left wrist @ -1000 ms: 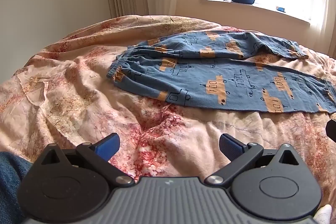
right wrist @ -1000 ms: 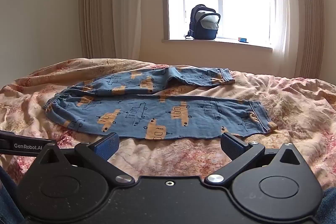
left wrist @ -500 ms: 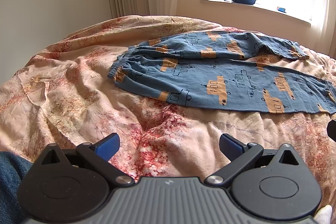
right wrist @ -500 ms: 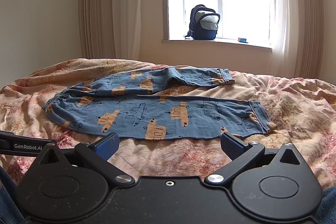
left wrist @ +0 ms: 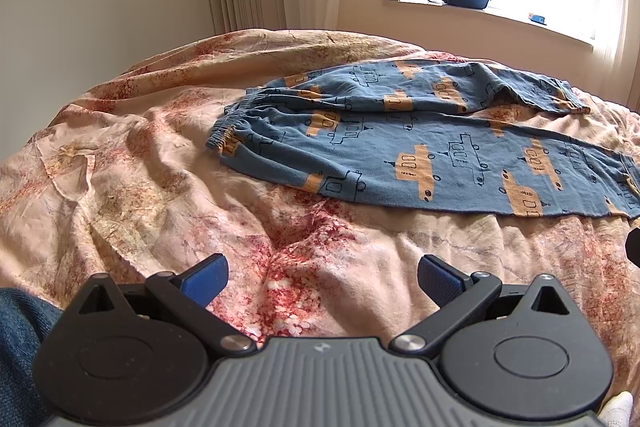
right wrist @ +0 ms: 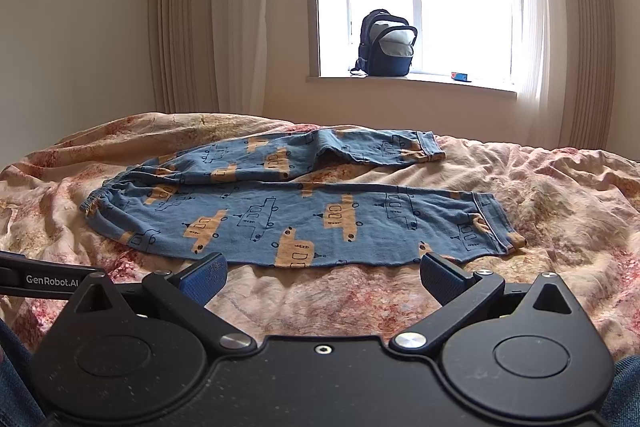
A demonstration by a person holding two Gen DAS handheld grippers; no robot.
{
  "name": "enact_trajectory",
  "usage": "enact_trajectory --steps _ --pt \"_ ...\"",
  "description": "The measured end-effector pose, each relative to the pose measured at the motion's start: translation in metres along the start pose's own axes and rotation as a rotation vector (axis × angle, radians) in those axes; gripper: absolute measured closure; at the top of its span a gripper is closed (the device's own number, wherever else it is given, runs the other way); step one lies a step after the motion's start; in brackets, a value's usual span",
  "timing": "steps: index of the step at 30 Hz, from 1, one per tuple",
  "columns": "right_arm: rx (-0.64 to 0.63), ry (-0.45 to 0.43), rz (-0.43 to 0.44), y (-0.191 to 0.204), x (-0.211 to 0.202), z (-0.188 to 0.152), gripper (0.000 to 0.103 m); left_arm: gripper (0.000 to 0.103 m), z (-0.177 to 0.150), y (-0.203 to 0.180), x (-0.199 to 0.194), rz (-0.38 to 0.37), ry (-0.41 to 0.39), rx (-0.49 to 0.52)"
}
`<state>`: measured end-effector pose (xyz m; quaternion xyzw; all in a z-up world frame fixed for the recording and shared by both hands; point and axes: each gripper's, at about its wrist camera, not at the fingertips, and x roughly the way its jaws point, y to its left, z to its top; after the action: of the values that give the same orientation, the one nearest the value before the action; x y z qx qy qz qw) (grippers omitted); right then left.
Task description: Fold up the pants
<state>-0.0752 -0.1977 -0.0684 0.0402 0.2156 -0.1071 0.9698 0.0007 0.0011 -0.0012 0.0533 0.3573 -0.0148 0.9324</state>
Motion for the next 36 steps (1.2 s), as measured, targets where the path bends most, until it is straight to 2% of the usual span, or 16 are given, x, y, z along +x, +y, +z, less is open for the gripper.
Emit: enact_trajectory --steps 27,36 --pt "0.001 0.004 0.002 -0.001 0.0 0.001 0.0 0.0 0.0 0.001 0.001 -0.006 0.005 -0.002" --pt "0.045 0.028 0.013 -0.012 0.002 0.012 0.0 0.0 0.005 -0.001 0.008 -0.03 0.043 0.001"
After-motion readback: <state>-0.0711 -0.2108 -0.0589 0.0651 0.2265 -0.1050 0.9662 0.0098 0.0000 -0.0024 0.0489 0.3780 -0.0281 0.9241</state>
